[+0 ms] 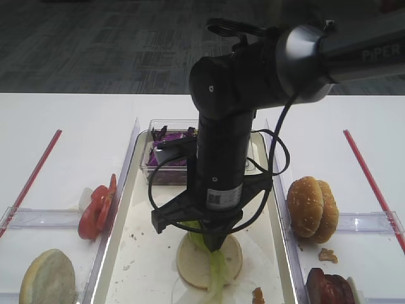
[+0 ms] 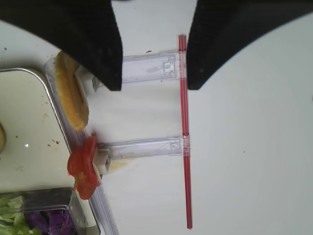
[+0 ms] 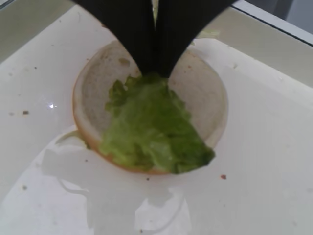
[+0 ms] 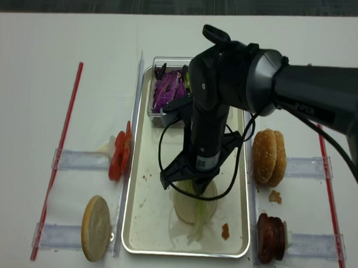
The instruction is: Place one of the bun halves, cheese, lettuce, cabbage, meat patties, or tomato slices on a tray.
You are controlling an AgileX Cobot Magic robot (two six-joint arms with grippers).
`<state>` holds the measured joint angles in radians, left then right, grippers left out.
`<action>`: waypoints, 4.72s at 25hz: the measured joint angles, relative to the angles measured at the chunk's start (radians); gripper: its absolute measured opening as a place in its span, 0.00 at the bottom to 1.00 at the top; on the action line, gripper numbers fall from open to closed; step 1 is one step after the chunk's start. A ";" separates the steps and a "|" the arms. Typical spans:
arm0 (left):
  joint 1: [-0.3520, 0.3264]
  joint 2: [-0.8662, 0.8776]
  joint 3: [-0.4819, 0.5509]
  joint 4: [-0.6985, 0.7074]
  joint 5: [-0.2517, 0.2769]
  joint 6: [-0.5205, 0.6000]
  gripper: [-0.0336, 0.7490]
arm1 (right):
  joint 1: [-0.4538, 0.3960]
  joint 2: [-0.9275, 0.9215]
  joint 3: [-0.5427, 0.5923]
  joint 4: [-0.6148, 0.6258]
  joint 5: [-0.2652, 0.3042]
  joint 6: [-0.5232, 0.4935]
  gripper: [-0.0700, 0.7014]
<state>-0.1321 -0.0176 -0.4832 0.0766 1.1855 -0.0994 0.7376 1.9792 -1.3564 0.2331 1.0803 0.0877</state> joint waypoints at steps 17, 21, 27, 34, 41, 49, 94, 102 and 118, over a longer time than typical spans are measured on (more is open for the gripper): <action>0.000 0.000 0.000 0.000 0.000 0.000 0.42 | 0.000 0.000 0.000 -0.002 0.021 0.025 0.83; 0.000 0.000 0.000 0.000 0.000 0.000 0.42 | 0.000 0.000 0.000 -0.006 0.041 0.025 0.84; 0.000 0.000 0.000 0.000 0.000 0.000 0.42 | 0.000 0.000 -0.077 -0.054 0.117 0.035 0.84; 0.000 0.000 0.000 0.000 0.000 0.000 0.42 | 0.000 0.000 -0.216 -0.096 0.132 0.048 0.84; 0.000 0.000 0.000 0.000 0.000 0.000 0.42 | 0.000 -0.002 -0.317 -0.097 0.138 0.054 0.83; 0.000 0.000 0.000 0.000 0.000 0.000 0.42 | -0.019 -0.002 -0.331 -0.099 0.144 0.070 0.71; 0.000 0.000 0.000 0.000 0.000 0.000 0.42 | -0.611 -0.211 -0.309 -0.217 0.160 -0.050 0.65; 0.000 0.000 0.000 0.000 0.000 0.000 0.42 | -0.613 -0.301 -0.195 -0.241 0.162 -0.052 0.65; 0.000 0.000 0.000 0.000 0.000 0.000 0.42 | -0.613 -0.680 0.178 -0.243 0.162 -0.077 0.65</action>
<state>-0.1321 -0.0176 -0.4832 0.0766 1.1855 -0.0994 0.1249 1.2987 -1.1785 -0.0095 1.2424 0.0106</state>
